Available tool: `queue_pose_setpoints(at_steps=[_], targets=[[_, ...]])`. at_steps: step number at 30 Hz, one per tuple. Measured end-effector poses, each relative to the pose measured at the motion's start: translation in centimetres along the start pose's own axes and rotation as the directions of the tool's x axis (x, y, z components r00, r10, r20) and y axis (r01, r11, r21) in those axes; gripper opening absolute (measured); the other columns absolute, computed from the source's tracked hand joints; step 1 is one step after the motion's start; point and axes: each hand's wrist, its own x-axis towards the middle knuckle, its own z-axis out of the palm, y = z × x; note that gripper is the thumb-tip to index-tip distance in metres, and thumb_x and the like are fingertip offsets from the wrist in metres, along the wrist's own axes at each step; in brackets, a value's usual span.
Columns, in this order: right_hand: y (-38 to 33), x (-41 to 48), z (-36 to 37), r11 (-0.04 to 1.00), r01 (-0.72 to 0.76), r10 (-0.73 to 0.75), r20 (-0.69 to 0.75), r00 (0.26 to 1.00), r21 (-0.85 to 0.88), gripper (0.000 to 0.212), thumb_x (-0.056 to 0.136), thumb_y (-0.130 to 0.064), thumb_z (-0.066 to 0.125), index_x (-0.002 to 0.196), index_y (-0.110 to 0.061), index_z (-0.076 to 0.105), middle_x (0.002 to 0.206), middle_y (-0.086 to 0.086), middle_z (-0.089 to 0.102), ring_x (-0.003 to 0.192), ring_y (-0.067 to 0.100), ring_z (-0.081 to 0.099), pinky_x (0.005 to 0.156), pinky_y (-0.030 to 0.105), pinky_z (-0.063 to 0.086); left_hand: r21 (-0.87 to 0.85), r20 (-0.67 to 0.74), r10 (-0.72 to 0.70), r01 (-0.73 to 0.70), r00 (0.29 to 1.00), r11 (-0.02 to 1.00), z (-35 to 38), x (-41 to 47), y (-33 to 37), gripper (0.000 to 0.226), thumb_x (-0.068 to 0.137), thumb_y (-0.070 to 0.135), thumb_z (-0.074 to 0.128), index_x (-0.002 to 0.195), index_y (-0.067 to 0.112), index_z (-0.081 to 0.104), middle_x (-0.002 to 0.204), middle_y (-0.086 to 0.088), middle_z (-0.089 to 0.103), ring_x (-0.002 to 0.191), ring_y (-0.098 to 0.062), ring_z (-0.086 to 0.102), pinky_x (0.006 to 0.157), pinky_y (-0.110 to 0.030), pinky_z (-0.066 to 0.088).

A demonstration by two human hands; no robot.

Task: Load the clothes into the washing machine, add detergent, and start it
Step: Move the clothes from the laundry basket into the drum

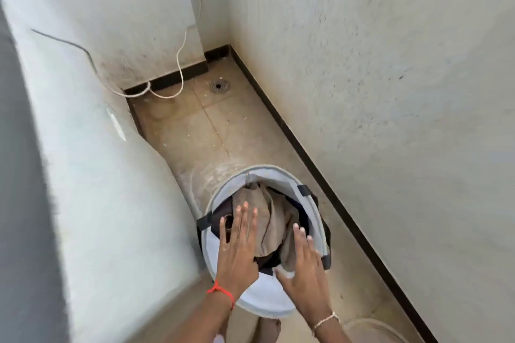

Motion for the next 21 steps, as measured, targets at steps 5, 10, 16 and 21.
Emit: queue_pose_setpoints(at_steps=[5,10,16,21], targets=[[7.3,8.4,10.2,0.972,-0.062,0.066,0.011,0.998,-0.227,0.133,0.056,-0.062,0.074,0.140,-0.031,-0.025,0.155,0.010,0.011,0.141,0.033,0.020,0.109,0.050,0.025,0.148,0.063,0.047,-0.056,0.997,0.987,12.5,9.6,-3.0,0.141,0.033,0.049,0.084,0.145,0.009,0.008,0.150,-0.016,0.028,0.134,-0.032,0.037,0.111,-0.053,0.017],[11.5,14.7,16.6,0.950,-0.064,0.116,0.154,0.981,-0.307,0.133,0.062,-0.062,0.070,0.131,-0.031,-0.039,0.154,0.010,-0.020,0.143,0.034,-0.004,0.108,0.065,0.015,0.256,0.163,0.097,-0.137,0.982,0.957,19.7,15.7,-5.9,0.150,0.028,0.062,0.082,0.146,0.017,0.000,0.154,-0.016,0.019,0.141,-0.034,0.020,0.111,-0.058,0.003],[13.2,18.8,20.5,0.964,-0.130,0.173,0.172,0.970,-0.232,0.137,0.055,-0.058,0.077,0.135,-0.038,-0.031,0.154,0.012,-0.018,0.141,0.041,0.001,0.104,0.067,0.019,0.266,0.161,0.150,-0.189,0.976,0.945,22.6,19.1,-7.0,0.146,0.037,0.068,0.077,0.147,0.028,-0.009,0.157,-0.014,0.001,0.143,-0.037,-0.003,0.109,-0.061,-0.005],[14.0,19.8,23.4,0.990,-0.062,0.096,0.287,0.953,-0.124,0.104,0.080,-0.024,0.065,0.145,-0.017,-0.016,0.154,0.020,-0.013,0.141,0.042,-0.005,0.114,0.053,0.005,0.154,0.217,0.173,-0.209,0.961,0.966,24.9,20.0,-6.8,0.130,0.062,0.048,0.077,0.146,0.020,-0.018,0.156,-0.008,-0.016,0.143,-0.031,-0.014,0.114,-0.050,-0.006]])
